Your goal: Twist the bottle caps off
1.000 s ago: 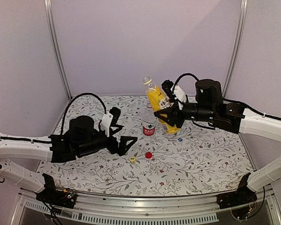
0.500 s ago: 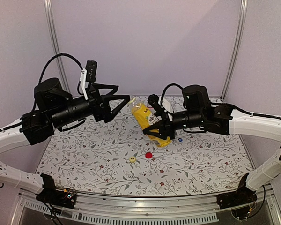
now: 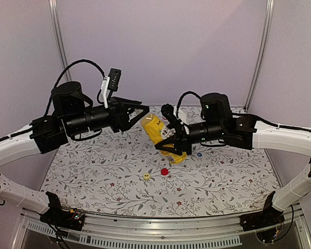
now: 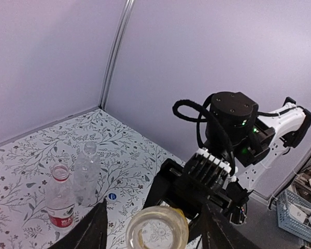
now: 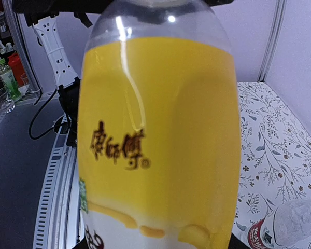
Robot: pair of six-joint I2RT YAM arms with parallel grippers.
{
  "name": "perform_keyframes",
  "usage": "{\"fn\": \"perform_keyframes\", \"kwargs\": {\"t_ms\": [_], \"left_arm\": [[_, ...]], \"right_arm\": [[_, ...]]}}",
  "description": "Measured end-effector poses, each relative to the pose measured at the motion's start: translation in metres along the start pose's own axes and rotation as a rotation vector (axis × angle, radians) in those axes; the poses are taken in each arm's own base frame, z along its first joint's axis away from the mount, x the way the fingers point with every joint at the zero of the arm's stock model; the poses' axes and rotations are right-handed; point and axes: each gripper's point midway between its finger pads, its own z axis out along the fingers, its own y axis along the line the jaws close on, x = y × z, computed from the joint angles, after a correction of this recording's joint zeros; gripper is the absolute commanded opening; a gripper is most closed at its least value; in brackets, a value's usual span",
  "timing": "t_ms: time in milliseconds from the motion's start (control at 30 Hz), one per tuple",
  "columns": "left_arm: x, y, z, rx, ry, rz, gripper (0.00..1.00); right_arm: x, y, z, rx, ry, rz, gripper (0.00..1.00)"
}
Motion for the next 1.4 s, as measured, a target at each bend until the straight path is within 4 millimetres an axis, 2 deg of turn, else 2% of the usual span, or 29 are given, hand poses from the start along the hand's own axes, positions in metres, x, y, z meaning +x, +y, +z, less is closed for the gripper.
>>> {"fn": "perform_keyframes", "kwargs": {"t_ms": [233,533,633,700,800,867,933,1067,1167,1400], "left_arm": [[0.007,-0.003,0.005,0.027,0.031,-0.021,0.48],[0.009,-0.002,0.006,0.035,0.039,-0.028,0.27],[0.009,-0.002,0.006,0.037,0.038,-0.026,0.15],[0.009,-0.002,0.006,0.038,0.039,-0.026,0.0],[0.008,-0.002,0.006,0.038,0.038,-0.023,0.0],[0.006,-0.002,0.006,0.036,0.04,-0.019,0.0],[0.003,-0.001,0.006,0.027,0.043,-0.009,0.0],[-0.004,0.003,0.004,-0.012,0.042,0.022,0.0],[-0.009,0.014,0.001,-0.077,0.043,0.05,0.0],[-0.003,0.066,-0.004,-0.348,0.105,0.145,0.0]], "right_arm": [[0.0,0.0,0.0,0.001,-0.001,-0.001,0.38],[-0.001,0.0,0.0,0.001,-0.003,-0.005,0.39],[-0.001,0.0,0.0,0.003,-0.005,-0.006,0.46],[-0.001,-0.001,0.0,0.005,-0.005,-0.006,0.56],[-0.002,-0.001,0.0,0.008,-0.007,-0.008,0.72],[-0.003,-0.001,0.0,0.01,-0.012,-0.012,0.87],[-0.004,-0.001,0.0,0.011,-0.014,-0.007,0.98],[-0.002,-0.001,-0.001,0.019,-0.016,0.001,0.99],[0.0,-0.002,-0.005,0.04,-0.015,0.004,0.99],[-0.007,-0.009,-0.021,0.123,-0.035,-0.004,0.99]]}}
